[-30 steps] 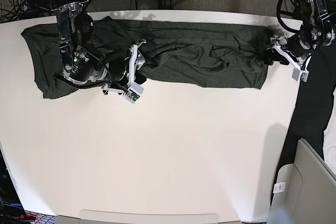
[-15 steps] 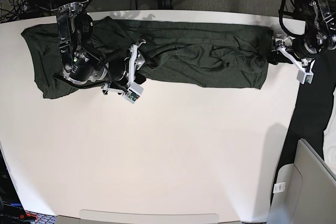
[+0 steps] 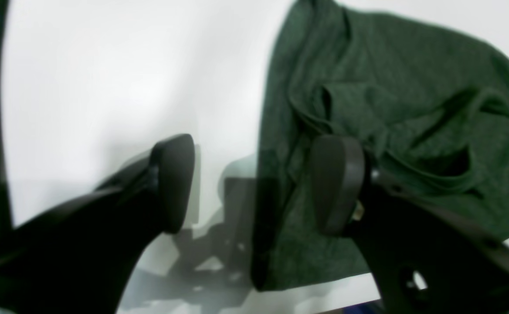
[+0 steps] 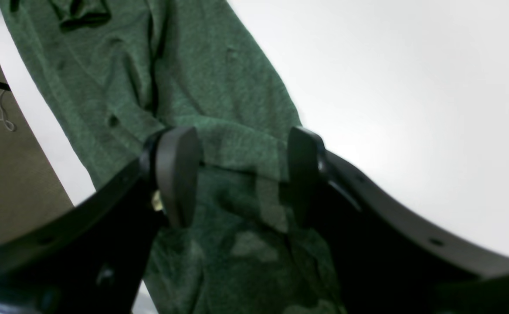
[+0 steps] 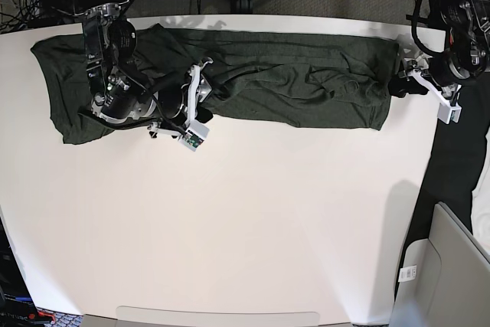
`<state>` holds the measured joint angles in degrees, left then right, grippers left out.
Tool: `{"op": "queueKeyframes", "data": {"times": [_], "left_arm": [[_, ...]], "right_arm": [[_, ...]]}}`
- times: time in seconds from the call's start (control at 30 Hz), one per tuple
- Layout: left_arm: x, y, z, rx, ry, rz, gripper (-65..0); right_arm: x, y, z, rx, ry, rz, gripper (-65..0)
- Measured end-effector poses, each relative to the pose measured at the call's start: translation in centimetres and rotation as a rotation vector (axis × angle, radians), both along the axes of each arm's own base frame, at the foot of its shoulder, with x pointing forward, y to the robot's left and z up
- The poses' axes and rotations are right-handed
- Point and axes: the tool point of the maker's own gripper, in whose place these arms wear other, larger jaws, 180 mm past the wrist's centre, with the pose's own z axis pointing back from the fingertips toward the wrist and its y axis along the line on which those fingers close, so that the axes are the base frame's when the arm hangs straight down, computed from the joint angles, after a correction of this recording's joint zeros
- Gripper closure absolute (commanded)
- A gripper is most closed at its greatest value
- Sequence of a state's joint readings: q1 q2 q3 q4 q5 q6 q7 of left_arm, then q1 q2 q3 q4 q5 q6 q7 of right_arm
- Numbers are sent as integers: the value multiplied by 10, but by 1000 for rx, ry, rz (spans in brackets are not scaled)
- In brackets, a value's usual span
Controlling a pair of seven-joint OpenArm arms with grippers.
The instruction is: Fold the T-shirt properly
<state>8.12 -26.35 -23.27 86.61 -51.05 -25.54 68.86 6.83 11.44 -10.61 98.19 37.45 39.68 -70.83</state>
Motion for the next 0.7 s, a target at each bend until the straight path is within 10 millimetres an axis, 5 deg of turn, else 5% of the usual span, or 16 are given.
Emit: {"op": "queueKeyframes", "data": {"times": [0.7], "left_arm": [[-2,-34,-9,-82,22,-73,-417]], "right_arm": [[-1,0,1,0,-2,2,-337]]}}
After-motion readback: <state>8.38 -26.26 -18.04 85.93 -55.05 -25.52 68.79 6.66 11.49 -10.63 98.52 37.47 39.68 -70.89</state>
